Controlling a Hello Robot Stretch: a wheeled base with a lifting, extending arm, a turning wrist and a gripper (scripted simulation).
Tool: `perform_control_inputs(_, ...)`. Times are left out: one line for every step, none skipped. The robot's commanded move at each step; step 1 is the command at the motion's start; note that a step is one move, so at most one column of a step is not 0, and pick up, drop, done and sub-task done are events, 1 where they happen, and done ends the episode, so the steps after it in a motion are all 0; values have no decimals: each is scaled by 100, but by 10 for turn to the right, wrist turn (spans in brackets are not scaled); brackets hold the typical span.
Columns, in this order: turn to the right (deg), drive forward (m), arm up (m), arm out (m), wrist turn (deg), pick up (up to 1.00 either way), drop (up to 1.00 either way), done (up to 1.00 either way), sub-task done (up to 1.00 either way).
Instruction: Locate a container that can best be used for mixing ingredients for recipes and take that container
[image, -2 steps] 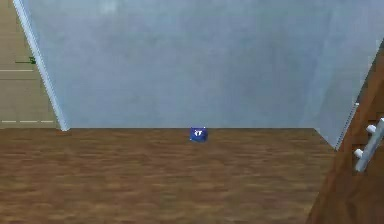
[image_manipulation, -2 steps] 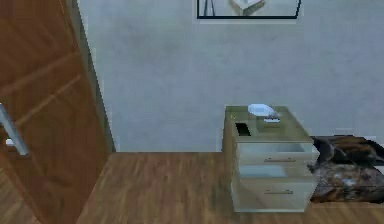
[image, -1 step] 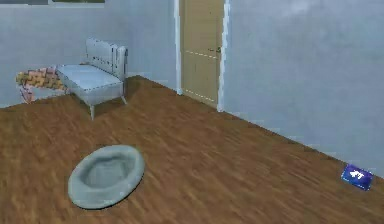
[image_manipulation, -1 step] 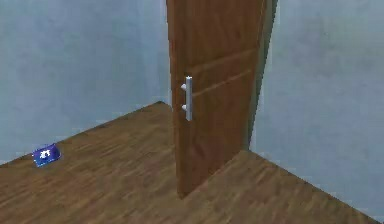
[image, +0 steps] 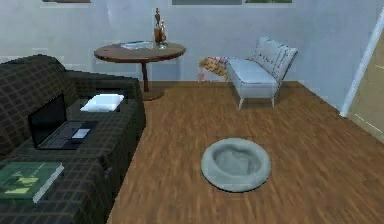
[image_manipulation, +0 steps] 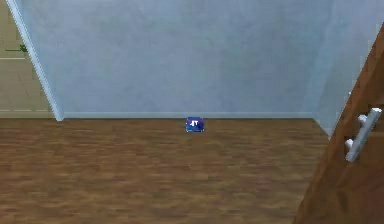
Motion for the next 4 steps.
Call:
perform_control_inputs(-120,0,0,0,0,0,0,0,0)
perform_control_inputs(0,100,0,0,0,0,0,0,0)
perform_control_inputs(-60,0,0,0,0,0,0,0,0)
perform_control_inputs(0,20,0,0,0,0,0,0,0)
